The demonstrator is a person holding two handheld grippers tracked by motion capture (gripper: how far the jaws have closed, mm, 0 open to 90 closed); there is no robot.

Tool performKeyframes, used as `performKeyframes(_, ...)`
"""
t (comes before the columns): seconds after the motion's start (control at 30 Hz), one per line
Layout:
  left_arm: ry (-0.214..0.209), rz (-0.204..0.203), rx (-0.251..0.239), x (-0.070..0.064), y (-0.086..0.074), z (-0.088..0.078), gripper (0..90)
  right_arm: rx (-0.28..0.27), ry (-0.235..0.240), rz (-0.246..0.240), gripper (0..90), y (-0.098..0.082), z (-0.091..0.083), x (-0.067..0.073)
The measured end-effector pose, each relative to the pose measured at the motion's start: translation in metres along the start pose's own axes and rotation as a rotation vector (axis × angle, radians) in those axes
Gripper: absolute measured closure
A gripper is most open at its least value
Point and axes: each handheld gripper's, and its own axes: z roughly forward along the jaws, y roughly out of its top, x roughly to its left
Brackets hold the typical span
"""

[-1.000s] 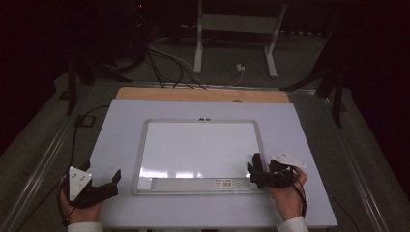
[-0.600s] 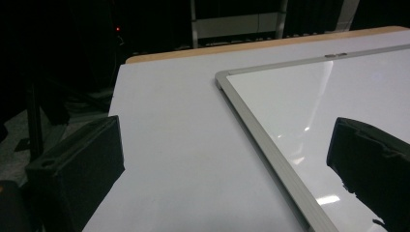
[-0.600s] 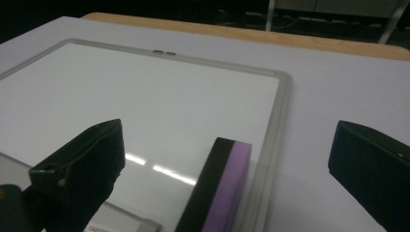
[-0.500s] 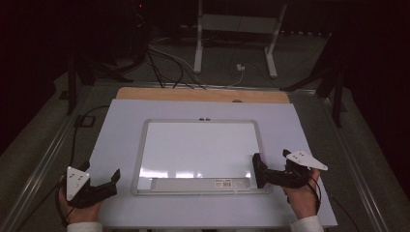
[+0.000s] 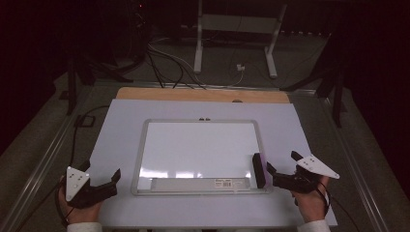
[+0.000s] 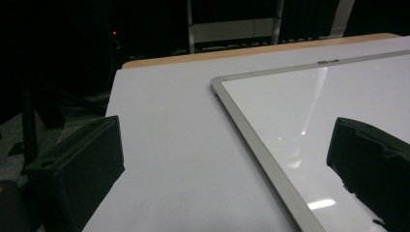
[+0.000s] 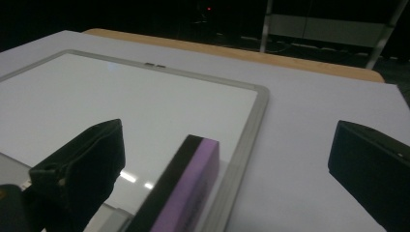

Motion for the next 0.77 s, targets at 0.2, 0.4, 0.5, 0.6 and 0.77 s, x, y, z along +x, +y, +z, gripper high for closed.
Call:
performKeyframes(0.2,0.001,-0.002,-0.002,0.0,0.0,0.0,0.5,-0.013,-0.013,-0.005,0.3,-0.005,-0.005,-0.006)
performKeyframes(0.4,0.001,-0.004,-0.008,0.001,0.0,-0.001,0.5,-0.031,-0.007,-0.011,0.3,-0.01,-0.01,-0.01)
performKeyframes(0.5,0.0,-0.007,-0.015,0.001,0.0,-0.001,0.6,-0.044,-0.008,-0.008,0.3,-0.013,-0.011,-0.011)
performKeyframes(0.6,0.001,-0.007,-0.019,0.002,-0.001,-0.001,0.5,-0.061,-0.003,-0.002,0.3,-0.014,-0.013,-0.011)
performKeyframes(0.77,0.007,-0.013,-0.017,0.004,-0.002,-0.001,0.6,-0.064,0.007,-0.021,0.3,-0.017,-0.013,-0.01)
